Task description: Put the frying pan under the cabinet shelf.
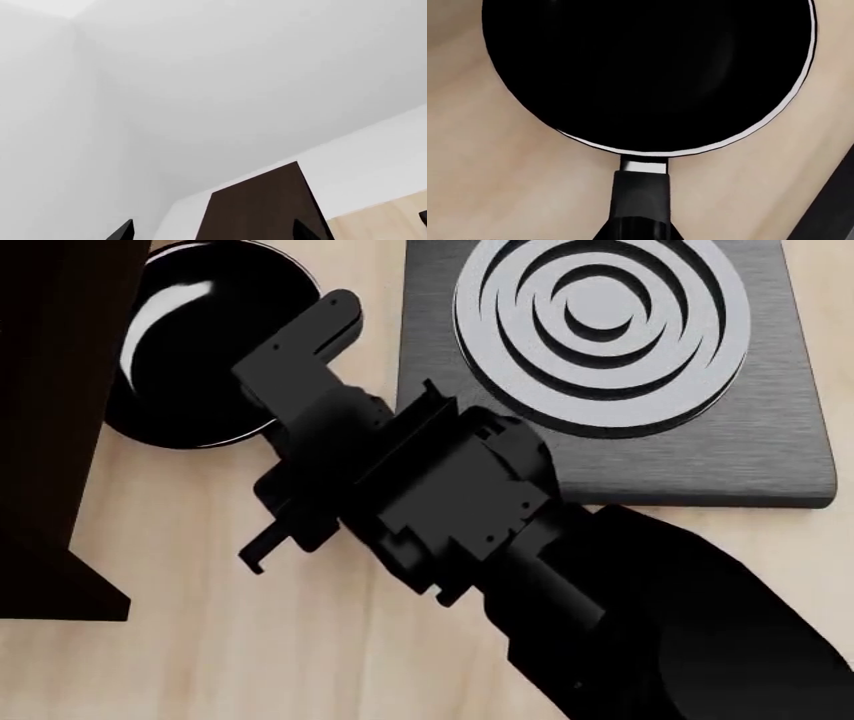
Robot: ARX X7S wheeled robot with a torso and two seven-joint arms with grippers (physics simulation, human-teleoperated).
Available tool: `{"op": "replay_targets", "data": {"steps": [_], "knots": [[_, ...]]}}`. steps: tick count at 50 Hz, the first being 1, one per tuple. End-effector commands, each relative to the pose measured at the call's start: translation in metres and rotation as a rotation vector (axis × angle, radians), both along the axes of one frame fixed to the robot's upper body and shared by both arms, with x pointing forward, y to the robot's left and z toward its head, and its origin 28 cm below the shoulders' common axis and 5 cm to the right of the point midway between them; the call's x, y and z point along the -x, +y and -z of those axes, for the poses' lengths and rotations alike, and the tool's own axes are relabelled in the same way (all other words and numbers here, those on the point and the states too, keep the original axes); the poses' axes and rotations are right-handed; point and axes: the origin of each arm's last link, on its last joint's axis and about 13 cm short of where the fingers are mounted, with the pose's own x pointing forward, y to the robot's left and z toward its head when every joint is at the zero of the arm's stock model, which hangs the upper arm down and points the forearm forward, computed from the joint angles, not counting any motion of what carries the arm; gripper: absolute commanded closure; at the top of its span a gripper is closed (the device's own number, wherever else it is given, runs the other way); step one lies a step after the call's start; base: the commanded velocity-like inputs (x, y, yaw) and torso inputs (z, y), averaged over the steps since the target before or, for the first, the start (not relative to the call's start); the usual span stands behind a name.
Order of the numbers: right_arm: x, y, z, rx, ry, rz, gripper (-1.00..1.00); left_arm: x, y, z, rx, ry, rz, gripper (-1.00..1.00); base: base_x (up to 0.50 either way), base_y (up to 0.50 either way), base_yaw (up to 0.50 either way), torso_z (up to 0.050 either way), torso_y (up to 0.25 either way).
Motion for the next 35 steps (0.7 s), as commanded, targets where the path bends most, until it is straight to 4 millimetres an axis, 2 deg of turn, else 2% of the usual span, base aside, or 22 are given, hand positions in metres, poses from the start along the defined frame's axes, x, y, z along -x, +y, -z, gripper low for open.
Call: {"op": "replay_targets", "data": {"steps": [1, 12, 18, 27, 35], "knots": [[0.020, 0.034, 0.010, -0.145, 0.160, -0.184, 1.00, -0.009, 0.006, 0.009, 0.010, 0.029, -0.021, -1.00, 0.00, 0.00, 0.00, 0.000, 0.000], [0.022, 0.038, 0.001, -0.160, 0.173, -0.264, 1.00, -0.015, 0.011, 0.012, 0.012, 0.052, -0.041, -1.00, 0.00, 0.00, 0.00, 0.000, -0.001], [0.022, 0.039, -0.009, -0.161, 0.185, -0.318, 1.00, -0.027, 0.016, 0.009, 0.013, 0.067, -0.073, -1.00, 0.00, 0.00, 0.00, 0.000, 0.000], [0.022, 0.039, -0.009, -0.161, 0.185, -0.318, 1.00, -0.052, 0.025, 0.013, 0.024, 0.109, -0.129, -1.00, 0.00, 0.00, 0.00, 0.000, 0.000], [0.022, 0.039, -0.009, -0.161, 0.185, -0.318, 1.00, -0.055, 0.029, 0.020, 0.036, 0.123, -0.190, -1.00, 0.00, 0.00, 0.00, 0.000, 0.000]]}}
